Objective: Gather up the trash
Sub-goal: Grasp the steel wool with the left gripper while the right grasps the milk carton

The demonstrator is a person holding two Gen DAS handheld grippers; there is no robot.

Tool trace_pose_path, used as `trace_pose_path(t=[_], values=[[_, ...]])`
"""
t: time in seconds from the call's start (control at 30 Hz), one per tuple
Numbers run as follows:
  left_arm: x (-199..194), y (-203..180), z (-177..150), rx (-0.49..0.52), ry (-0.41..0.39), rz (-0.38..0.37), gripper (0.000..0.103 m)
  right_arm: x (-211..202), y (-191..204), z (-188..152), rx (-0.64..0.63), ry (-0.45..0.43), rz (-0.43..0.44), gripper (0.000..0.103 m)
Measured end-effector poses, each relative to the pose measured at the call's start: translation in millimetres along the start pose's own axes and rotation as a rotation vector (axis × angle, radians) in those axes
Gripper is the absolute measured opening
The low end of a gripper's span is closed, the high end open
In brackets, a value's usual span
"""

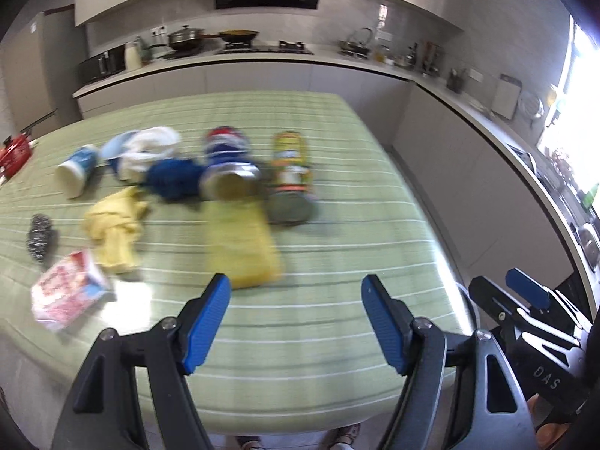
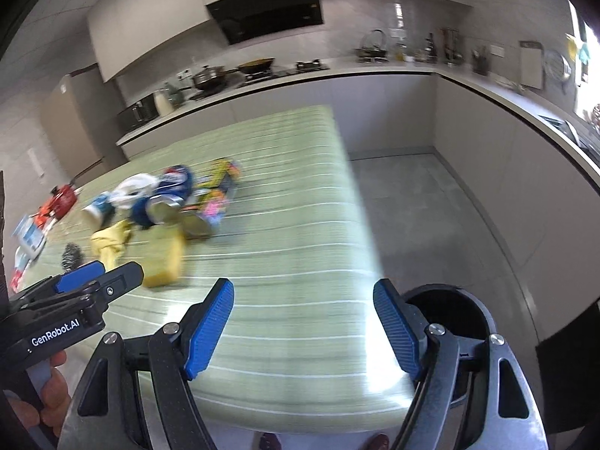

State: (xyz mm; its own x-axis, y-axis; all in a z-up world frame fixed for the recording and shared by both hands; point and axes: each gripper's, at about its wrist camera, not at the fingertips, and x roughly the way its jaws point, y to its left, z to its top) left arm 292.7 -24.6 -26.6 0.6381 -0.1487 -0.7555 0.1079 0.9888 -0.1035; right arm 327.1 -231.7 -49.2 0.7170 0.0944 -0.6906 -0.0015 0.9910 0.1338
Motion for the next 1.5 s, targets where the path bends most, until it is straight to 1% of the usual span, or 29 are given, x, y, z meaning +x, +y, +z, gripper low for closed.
trace_pose_path(t=[0.13, 0.17, 0.27, 0.37, 0.47, 0.53, 0.57, 0.67, 0.77, 0.87, 1.03, 1.13, 1.23, 1.33, 1.4, 1.5], values=[[-9, 47, -2, 0.008, -0.015, 0.034, 0.074, 8, 55, -7, -0.019, -0.002, 0.022, 0.079], [-11, 58, -2, 0.003, -0.017, 0.045, 0.074, 11, 72, -9, -0.025, 0.001, 0.039, 0.079], [-16, 94, -3, -0.037, -0.017, 0.077, 0.074, 15, 105, -13, -0.058, 0.011, 0.066, 0.079], [-21, 119, -5, -0.075, -0.024, 0.106, 0.074, 20, 133, -12, -0.098, 0.022, 0.101, 0.079], [-26, 138, -9, -0.114, -0.04, 0.153, 0.074, 24, 151, -12, -0.14, 0.021, 0.141, 0.079], [-28, 150, -13, -0.141, -0.03, 0.184, 0.074, 28, 161, -13, -0.167, 0.023, 0.162, 0.079], [-30, 157, -16, -0.16, -0.024, 0.187, 0.074, 31, 165, -14, -0.172, 0.029, 0.173, 0.079], [-32, 172, -23, -0.158, -0.011, 0.24, 0.074, 33, 177, -18, -0.179, 0.037, 0.21, 0.079], [-40, 189, -29, -0.196, -0.012, 0.253, 0.074, 37, 195, -24, -0.204, 0.047, 0.231, 0.079], [-48, 205, -34, -0.193, -0.024, 0.281, 0.074, 41, 220, -27, -0.22, 0.055, 0.257, 0.079], [-51, 247, -40, -0.193, -0.027, 0.276, 0.074, 47, 261, -35, -0.233, 0.043, 0.265, 0.079], [-49, 271, -44, -0.162, -0.021, 0.263, 0.074, 57, 293, -49, -0.209, 0.051, 0.26, 0.079], [-42, 294, -47, -0.124, 0.003, 0.231, 0.074, 64, 322, -66, -0.185, 0.059, 0.252, 0.079], [-35, 307, -52, -0.083, 0.017, 0.199, 0.074, 71, 343, -79, -0.176, 0.066, 0.216, 0.079], [-30, 315, -54, -0.051, 0.017, 0.192, 0.074, 76, 350, -84, -0.154, 0.072, 0.194, 0.079], [-26, 328, -55, -0.04, 0.022, 0.164, 0.074, 80, 358, -89, -0.131, 0.072, 0.169, 0.079]])
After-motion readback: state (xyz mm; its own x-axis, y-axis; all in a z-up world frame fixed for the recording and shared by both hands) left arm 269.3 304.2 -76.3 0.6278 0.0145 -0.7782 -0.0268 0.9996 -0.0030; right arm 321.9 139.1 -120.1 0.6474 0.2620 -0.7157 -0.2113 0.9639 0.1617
